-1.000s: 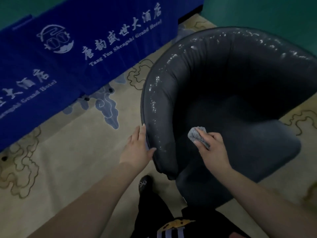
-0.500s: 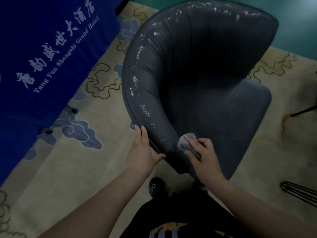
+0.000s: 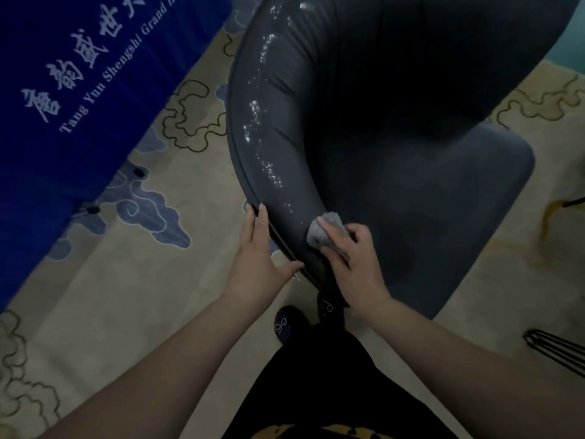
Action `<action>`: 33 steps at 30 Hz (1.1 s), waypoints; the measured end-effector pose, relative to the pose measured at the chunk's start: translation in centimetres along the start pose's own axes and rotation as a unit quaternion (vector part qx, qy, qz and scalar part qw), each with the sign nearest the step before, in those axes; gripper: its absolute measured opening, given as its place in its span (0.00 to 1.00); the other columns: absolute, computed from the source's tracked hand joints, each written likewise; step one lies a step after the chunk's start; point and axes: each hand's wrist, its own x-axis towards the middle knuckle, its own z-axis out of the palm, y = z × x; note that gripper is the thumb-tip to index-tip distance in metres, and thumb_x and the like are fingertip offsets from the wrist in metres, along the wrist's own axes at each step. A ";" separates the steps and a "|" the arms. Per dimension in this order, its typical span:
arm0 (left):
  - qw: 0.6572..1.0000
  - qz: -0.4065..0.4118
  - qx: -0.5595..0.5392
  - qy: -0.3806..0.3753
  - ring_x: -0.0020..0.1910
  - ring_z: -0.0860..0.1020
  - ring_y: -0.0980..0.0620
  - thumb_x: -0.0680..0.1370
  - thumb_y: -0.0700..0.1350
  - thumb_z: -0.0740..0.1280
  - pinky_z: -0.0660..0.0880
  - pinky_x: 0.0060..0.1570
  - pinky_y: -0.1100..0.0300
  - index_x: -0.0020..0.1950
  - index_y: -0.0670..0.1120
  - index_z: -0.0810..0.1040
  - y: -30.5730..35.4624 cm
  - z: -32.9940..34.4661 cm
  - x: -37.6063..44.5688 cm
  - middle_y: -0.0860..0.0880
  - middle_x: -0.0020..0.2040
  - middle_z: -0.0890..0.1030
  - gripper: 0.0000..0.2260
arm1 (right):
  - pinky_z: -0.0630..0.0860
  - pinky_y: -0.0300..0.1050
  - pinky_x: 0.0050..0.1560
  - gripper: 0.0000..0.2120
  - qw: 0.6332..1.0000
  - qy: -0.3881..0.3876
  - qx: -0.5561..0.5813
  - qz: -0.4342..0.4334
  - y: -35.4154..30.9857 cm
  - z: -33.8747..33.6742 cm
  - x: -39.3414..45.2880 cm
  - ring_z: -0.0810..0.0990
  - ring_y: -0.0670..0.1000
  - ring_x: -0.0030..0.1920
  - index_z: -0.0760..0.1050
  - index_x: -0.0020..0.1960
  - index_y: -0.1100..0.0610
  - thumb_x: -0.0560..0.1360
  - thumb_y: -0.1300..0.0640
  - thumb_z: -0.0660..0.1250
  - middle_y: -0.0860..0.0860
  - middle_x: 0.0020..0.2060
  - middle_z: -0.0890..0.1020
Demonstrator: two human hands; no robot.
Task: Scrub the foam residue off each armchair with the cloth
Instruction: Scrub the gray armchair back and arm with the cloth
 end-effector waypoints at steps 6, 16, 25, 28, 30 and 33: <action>0.999 -0.010 -0.045 -0.015 0.77 0.48 0.57 0.68 0.50 0.77 0.60 0.73 0.55 0.79 0.52 0.42 0.1 -0.7 0.9 0.54 0.79 0.41 0.52 | 0.71 0.42 0.58 0.21 0.997 -0.007 -0.028 -0.071 -0.8 0.1 -0.1 0.72 0.55 0.52 0.74 0.65 0.49 0.74 0.62 0.68 0.55 0.52 0.70; 0.995 -0.024 -0.101 -0.012 0.70 0.67 0.55 0.69 0.47 0.77 0.66 0.69 0.55 0.79 0.54 0.42 -0.5 -1.9 2.0 0.55 0.78 0.54 0.51 | 0.73 0.50 0.56 0.26 0.989 -0.049 -0.048 -0.134 -0.8 -0.3 0.4 0.71 0.57 0.51 0.74 0.65 0.46 0.72 0.67 0.70 0.56 0.52 0.70; 0.990 -0.044 -0.132 -0.003 0.72 0.65 0.56 0.70 0.45 0.75 0.66 0.70 0.53 0.79 0.52 0.44 0.0 -2.0 2.2 0.54 0.77 0.58 0.48 | 0.59 0.28 0.60 0.20 0.991 -0.050 -0.045 -0.113 -4.5 2.8 10.9 0.63 0.48 0.55 0.77 0.62 0.46 0.75 0.63 0.68 0.51 0.54 0.67; 0.988 -0.060 -0.139 0.005 0.68 0.68 0.58 0.70 0.43 0.76 0.67 0.66 0.64 0.79 0.51 0.46 0.2 -2.5 2.6 0.53 0.77 0.59 0.49 | 0.62 0.30 0.58 0.23 0.987 -0.058 -0.057 -0.135 -3.4 1.7 7.5 0.67 0.51 0.54 0.77 0.63 0.46 0.73 0.66 0.69 0.54 0.53 0.69; 0.987 -0.064 -0.149 0.011 0.62 0.71 0.60 0.69 0.42 0.76 0.67 0.54 0.79 0.79 0.51 0.46 0.3 -2.8 3.1 0.53 0.77 0.59 0.49 | 0.64 0.33 0.57 0.24 0.988 -0.064 -0.047 -0.130 -2.9 1.1 5.1 0.69 0.55 0.52 0.78 0.62 0.46 0.72 0.67 0.70 0.55 0.52 0.70; 0.989 -0.057 -0.136 0.014 0.61 0.71 0.60 0.69 0.41 0.77 0.66 0.50 0.81 0.79 0.51 0.46 0.1 -3.1 3.7 0.54 0.76 0.59 0.49 | 0.66 0.38 0.57 0.21 0.988 -0.070 -0.049 -0.126 -3.7 1.7 7.5 0.69 0.57 0.51 0.79 0.60 0.46 0.73 0.66 0.69 0.56 0.51 0.71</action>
